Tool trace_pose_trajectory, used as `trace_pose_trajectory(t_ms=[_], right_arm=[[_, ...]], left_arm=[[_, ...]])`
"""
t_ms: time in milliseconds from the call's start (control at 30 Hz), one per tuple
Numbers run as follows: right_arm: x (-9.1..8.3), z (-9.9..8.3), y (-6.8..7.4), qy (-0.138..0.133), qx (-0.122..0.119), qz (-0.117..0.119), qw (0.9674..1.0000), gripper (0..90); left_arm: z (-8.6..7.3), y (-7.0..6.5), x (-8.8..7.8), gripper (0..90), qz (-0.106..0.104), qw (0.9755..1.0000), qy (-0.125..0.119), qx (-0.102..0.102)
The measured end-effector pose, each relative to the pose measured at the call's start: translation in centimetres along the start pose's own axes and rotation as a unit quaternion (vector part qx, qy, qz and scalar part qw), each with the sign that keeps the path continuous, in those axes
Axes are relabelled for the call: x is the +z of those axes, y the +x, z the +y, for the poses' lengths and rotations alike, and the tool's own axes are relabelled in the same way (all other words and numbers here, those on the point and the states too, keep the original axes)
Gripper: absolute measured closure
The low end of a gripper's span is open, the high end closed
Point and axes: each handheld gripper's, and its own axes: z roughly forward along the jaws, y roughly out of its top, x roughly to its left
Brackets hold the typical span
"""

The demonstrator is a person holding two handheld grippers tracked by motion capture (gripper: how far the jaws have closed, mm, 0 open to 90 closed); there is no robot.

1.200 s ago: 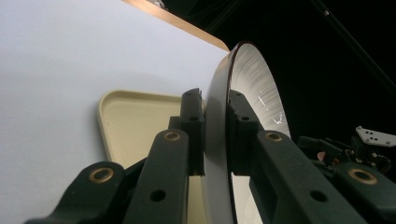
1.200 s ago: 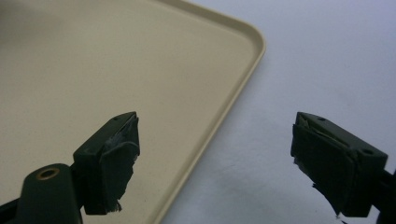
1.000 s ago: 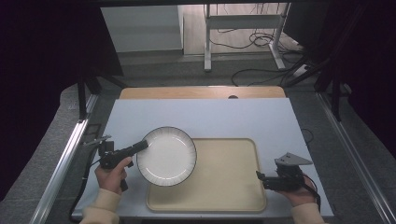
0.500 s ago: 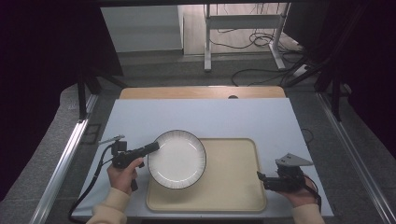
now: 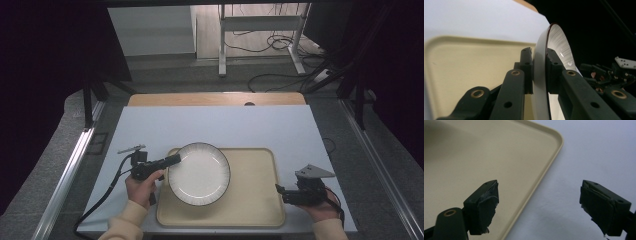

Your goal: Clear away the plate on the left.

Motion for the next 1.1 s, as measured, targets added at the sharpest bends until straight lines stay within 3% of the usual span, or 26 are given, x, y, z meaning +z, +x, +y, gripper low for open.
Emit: trace_pose_trajectory(t_ms=[33,167,333,667,1100], right_arm=[[0.0,0.0,0.0,0.002,0.001,-0.001,1.0,16.4],[-0.1,0.0,-0.1,0.002,0.001,-0.004,1.0,16.4],[-0.1,-0.1,-0.1,0.003,-0.001,-0.005,1.0,16.5],[-0.1,-0.1,-0.1,0.002,0.002,-0.003,1.0,16.5],[0.0,-0.1,0.0,0.005,-0.002,-0.005,1.0,16.5]], left_arm=[[0.0,-0.6,0.5,79.6,-0.001,0.9999,0.005,0.009],[-0.3,-1.0,1.7,79.7,-0.017,0.9996,0.019,0.01],[-0.6,-1.5,3.0,79.6,-0.016,0.9991,0.035,0.018],[-1.1,-0.9,5.1,79.2,-0.011,0.9986,0.052,0.008],[-1.4,0.1,6.4,79.9,0.007,0.998,0.063,0.0]])
